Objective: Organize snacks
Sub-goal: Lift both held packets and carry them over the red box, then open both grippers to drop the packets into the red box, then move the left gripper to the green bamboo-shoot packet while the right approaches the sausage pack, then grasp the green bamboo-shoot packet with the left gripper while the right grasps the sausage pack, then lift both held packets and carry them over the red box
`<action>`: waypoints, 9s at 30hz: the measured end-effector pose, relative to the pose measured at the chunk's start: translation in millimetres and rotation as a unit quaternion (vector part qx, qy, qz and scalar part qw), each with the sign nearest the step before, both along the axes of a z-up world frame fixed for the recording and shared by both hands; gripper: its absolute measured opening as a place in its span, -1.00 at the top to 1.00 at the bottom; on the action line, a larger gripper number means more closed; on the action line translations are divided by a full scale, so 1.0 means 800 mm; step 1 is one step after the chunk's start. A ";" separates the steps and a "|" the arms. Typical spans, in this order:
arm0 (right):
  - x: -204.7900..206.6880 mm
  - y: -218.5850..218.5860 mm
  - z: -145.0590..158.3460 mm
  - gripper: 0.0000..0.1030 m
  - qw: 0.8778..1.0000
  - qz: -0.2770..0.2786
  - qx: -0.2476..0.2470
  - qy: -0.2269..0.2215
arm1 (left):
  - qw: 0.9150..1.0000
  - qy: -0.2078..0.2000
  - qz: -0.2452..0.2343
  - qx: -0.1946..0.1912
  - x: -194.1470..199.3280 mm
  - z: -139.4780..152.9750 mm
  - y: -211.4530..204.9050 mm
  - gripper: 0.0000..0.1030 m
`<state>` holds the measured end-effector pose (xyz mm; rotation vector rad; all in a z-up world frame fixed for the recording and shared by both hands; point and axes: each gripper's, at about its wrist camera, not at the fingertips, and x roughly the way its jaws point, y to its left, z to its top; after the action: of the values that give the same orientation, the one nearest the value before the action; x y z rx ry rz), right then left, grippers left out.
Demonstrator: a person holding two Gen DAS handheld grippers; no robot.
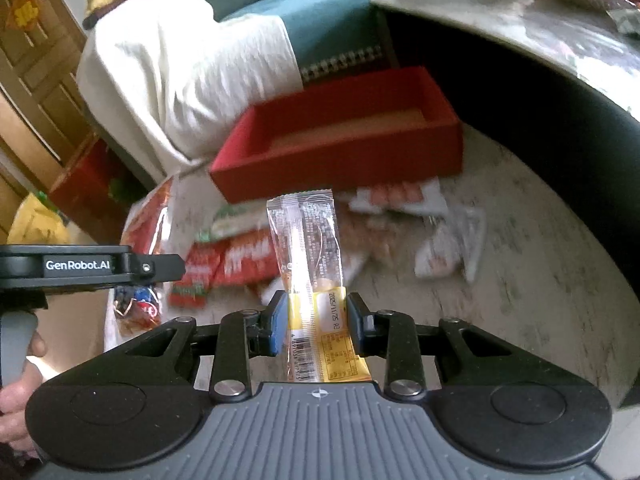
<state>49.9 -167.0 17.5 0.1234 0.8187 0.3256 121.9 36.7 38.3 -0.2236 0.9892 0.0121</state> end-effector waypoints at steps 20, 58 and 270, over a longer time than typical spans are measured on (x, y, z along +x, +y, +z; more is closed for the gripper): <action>0.192 -0.018 0.035 0.24 0.997 -0.047 0.029 -0.051 | 0.998 -0.031 -0.008 0.053 0.160 -0.005 -0.039 0.07; 0.257 -0.021 0.005 -0.25 0.996 -0.079 -0.039 -0.033 | 0.996 -0.012 0.007 0.087 0.209 -0.016 -0.039 -0.30; 0.131 -0.022 -0.043 -0.65 0.997 0.004 -0.002 0.074 | 0.987 0.091 -0.111 -0.072 0.058 -0.061 0.003 0.46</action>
<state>154.3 -184.6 -16.7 0.1416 0.9673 0.3246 168.6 39.1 -10.8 -0.2471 1.1937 -0.2479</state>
